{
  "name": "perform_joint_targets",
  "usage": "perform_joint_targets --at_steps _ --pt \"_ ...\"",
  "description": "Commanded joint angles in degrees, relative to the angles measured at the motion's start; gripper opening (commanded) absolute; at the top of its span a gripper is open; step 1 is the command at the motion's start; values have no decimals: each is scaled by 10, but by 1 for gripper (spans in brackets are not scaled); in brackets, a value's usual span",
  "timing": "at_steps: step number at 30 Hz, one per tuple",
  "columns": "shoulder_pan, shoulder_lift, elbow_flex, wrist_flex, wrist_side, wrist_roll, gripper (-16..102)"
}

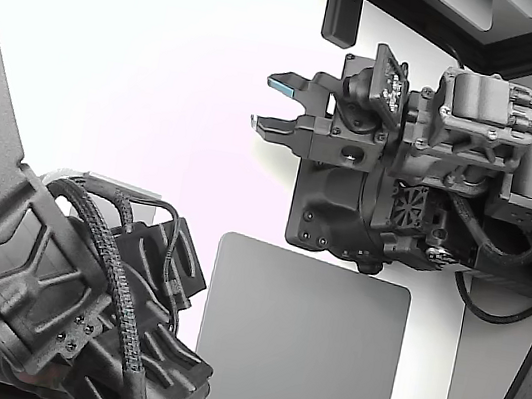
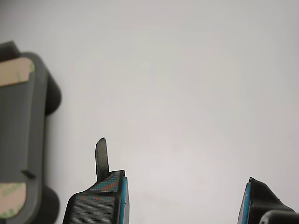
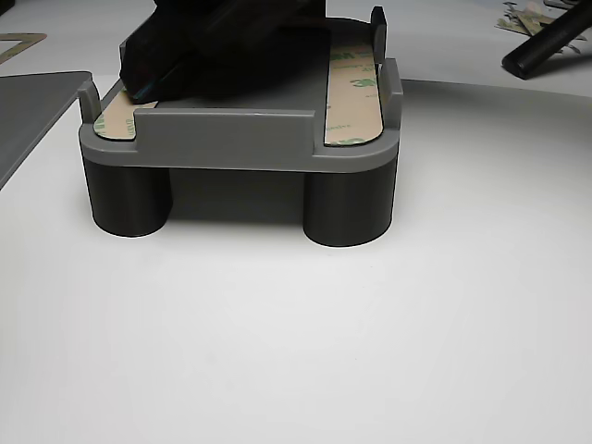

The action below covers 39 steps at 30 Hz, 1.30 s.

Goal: Peel off protective film from adhesive tape.

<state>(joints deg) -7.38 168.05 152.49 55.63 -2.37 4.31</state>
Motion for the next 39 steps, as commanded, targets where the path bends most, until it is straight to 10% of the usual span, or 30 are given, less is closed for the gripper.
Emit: perform_joint_targets --at_steps 1,39 --pt "-11 12 -12 -6 11 6 -11" --pt "-7 -119 -132 -13 10 -17 -11"
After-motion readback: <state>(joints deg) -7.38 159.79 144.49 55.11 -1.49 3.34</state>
